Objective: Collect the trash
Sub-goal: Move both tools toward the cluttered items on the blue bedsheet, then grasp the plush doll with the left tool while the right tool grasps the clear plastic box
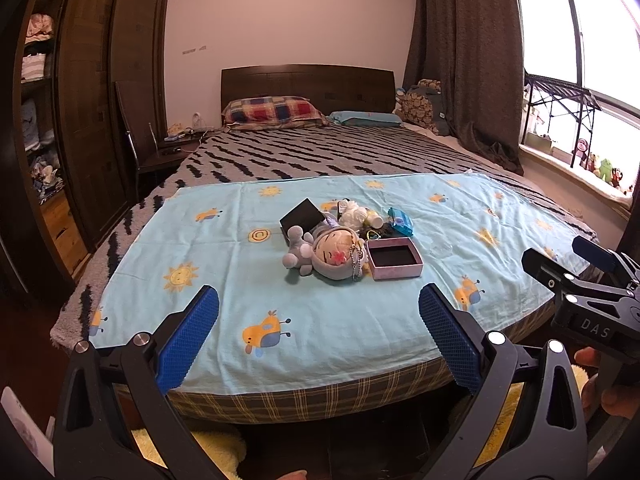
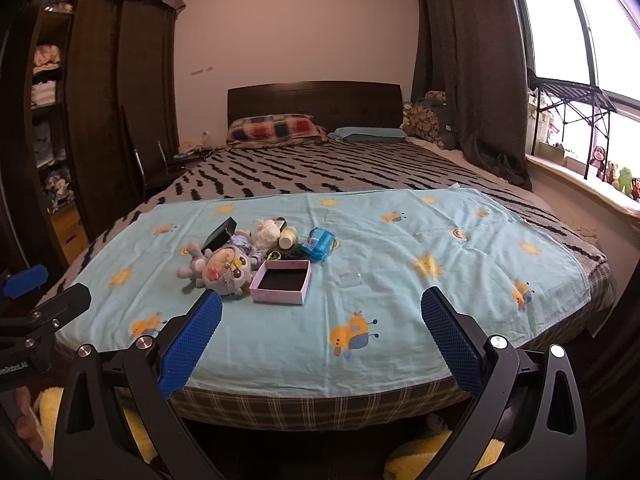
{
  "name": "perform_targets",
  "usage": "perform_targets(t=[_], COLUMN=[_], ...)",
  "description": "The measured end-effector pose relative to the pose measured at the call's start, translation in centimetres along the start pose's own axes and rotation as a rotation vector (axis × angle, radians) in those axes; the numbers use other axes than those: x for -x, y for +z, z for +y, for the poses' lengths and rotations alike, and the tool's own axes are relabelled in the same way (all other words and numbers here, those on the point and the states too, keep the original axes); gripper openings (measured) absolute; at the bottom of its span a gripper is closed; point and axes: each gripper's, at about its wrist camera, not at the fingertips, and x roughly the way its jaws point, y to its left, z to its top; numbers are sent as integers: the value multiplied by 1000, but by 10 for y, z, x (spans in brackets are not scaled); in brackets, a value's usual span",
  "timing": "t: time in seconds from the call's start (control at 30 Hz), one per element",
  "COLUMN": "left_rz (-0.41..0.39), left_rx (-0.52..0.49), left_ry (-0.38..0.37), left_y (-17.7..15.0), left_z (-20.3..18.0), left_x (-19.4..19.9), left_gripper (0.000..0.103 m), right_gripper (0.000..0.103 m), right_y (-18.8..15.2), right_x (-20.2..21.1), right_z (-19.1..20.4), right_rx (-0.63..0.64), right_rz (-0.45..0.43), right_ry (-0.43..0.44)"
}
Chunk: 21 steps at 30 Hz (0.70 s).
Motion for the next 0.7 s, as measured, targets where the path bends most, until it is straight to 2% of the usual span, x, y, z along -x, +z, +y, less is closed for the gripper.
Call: perform_targets(t=[0.17, 0.37, 0.6, 0.7], left_rz=[38, 71, 90, 103], left_rx=[1, 10, -14, -7], left_ry=[-16, -30, 5, -33], left_y=[-9, -16, -17, -14], left_z=[2, 10, 15, 17], left_x=[-21, -51, -88, -106], left_gripper=[95, 95, 94, 92], right_gripper=[100, 100, 100, 100], right_y=[-12, -21, -26, -25], right_x=[-20, -49, -92, -107], right_z=[-5, -3, -20, -24], right_rx=[-29, 0, -121, -125], right_rz=[23, 45, 123, 118], right_ry=[24, -45, 21, 11])
